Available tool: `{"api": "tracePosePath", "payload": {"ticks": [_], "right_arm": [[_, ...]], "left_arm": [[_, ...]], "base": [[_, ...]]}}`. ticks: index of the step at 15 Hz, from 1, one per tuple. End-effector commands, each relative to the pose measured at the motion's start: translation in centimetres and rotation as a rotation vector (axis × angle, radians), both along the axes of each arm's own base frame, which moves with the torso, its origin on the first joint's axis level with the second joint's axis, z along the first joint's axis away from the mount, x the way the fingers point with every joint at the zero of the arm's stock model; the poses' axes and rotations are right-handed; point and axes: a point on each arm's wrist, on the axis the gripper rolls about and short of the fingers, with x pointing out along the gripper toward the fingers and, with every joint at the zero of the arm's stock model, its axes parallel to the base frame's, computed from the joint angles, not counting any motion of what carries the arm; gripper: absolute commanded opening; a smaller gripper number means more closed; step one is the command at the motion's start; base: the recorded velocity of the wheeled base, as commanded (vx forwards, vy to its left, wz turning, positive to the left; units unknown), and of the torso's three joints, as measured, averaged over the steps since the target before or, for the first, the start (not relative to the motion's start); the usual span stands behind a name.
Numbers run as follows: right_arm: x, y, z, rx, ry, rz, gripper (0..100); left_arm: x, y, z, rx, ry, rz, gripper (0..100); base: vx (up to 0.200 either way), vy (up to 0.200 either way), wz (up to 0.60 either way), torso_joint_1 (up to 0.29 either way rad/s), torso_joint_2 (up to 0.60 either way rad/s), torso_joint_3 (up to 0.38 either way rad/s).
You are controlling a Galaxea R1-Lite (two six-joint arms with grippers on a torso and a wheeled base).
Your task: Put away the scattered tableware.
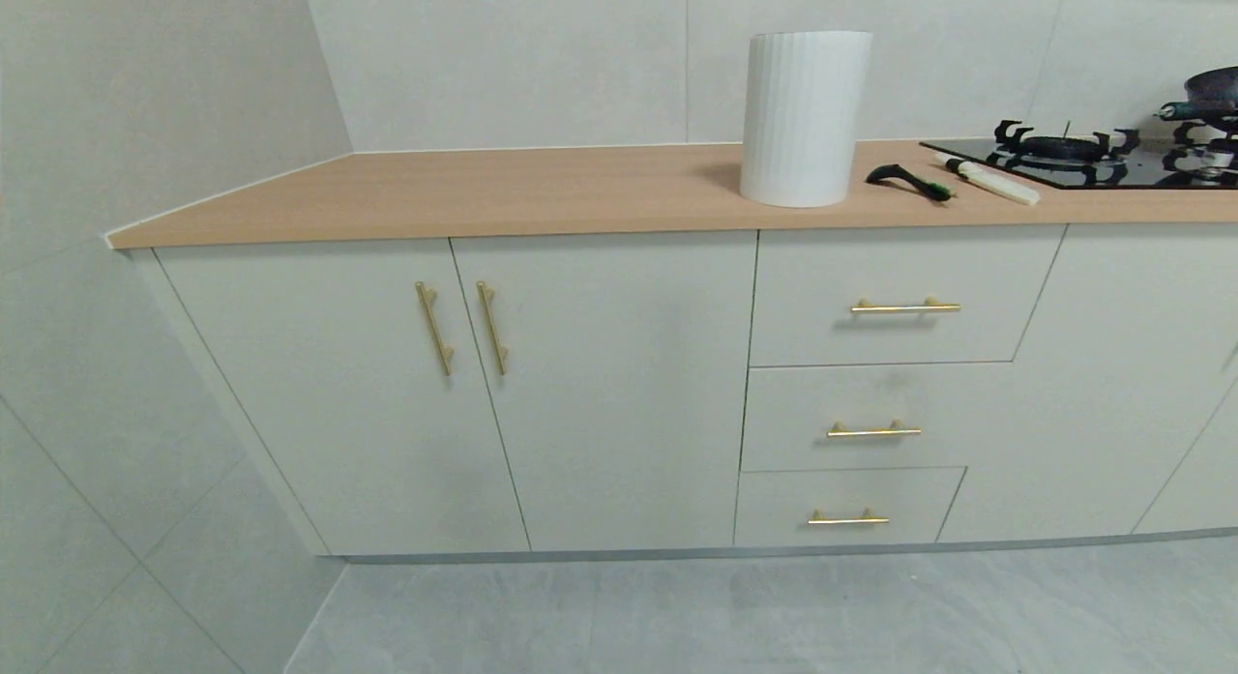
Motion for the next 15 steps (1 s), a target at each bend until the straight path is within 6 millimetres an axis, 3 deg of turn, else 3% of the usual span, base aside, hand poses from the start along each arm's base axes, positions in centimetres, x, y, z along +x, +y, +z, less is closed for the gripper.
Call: {"api": "tracePosePath", "payload": {"ticks": [1,11,15], "right_arm": [[0.01,0.0,0.0,0.0,0.001,0.001,100],[0.01,0.0,0.0,-0.002,0.001,0.001,100],[0.01,0.0,0.0,0.0,0.001,0.001,100]], "left_arm": [[0.01,0.0,0.0,-0.001,0.001,-0.001,100],[0.01,0.0,0.0,-0.001,0.001,0.001,100],[0.01,0.0,0.0,-0.002,0.001,-0.001,100]], "base": [[0.0,0.0,0.0,0.0,0.0,0.0],[0.0,0.0,0.0,0.0,0.0,0.0],[0.2,0.0,0.0,-0.005,0.0,0.004]]}}
